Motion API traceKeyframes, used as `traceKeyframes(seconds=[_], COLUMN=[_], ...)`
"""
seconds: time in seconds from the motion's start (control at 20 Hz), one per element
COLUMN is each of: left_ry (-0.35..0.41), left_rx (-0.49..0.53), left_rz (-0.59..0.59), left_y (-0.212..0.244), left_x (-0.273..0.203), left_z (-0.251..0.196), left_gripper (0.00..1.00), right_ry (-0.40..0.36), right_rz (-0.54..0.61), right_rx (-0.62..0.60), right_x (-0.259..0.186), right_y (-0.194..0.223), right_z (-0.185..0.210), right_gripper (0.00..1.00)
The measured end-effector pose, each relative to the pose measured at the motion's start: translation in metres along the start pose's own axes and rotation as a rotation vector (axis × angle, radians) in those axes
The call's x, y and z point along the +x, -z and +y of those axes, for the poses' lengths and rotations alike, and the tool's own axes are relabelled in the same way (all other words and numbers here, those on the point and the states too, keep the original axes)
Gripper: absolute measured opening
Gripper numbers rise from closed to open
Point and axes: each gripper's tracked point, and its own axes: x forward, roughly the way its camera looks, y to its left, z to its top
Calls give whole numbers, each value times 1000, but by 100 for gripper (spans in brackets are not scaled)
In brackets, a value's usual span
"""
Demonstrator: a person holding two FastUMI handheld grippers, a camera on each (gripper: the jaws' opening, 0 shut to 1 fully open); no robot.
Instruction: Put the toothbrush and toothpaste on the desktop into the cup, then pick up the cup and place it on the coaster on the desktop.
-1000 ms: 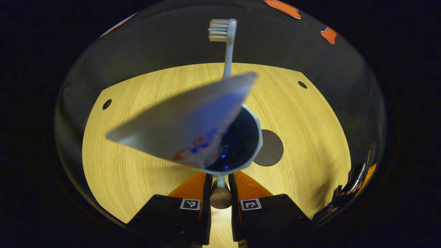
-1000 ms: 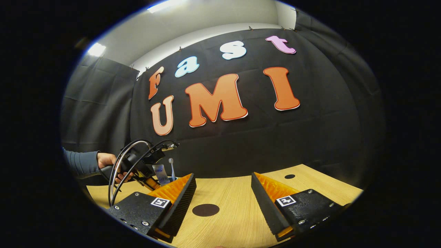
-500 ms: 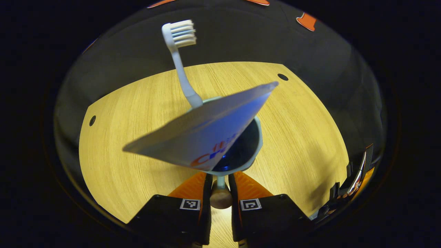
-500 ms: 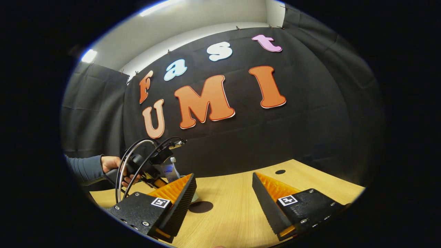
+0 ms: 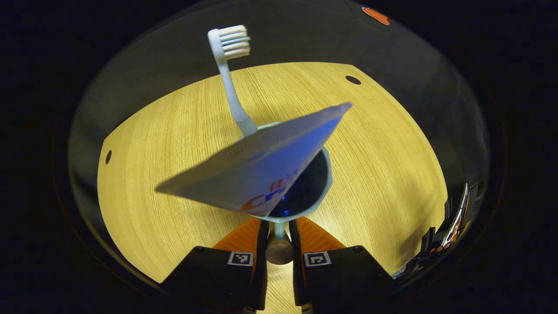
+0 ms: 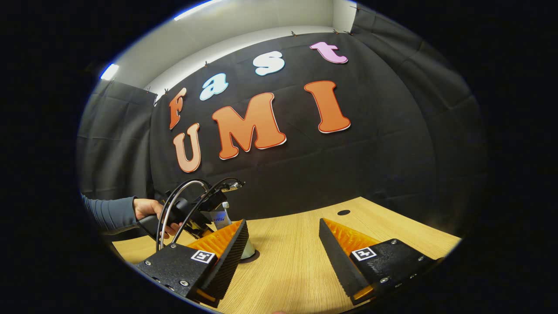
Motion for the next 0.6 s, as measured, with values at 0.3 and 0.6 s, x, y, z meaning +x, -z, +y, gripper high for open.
traceKeyframes(seconds=[0.3,0.6], left_ry=[5,48], left_rx=[37,121], left_rz=[42,-66], left_y=[-45,-112], left_x=[9,2], left_z=[29,50], left_gripper=[30,64], right_ry=[17,8], right_rz=[34,50], right_rx=[28,-19], right_x=[4,8], right_y=[7,8], right_z=[-4,16], right_gripper=[98,98])
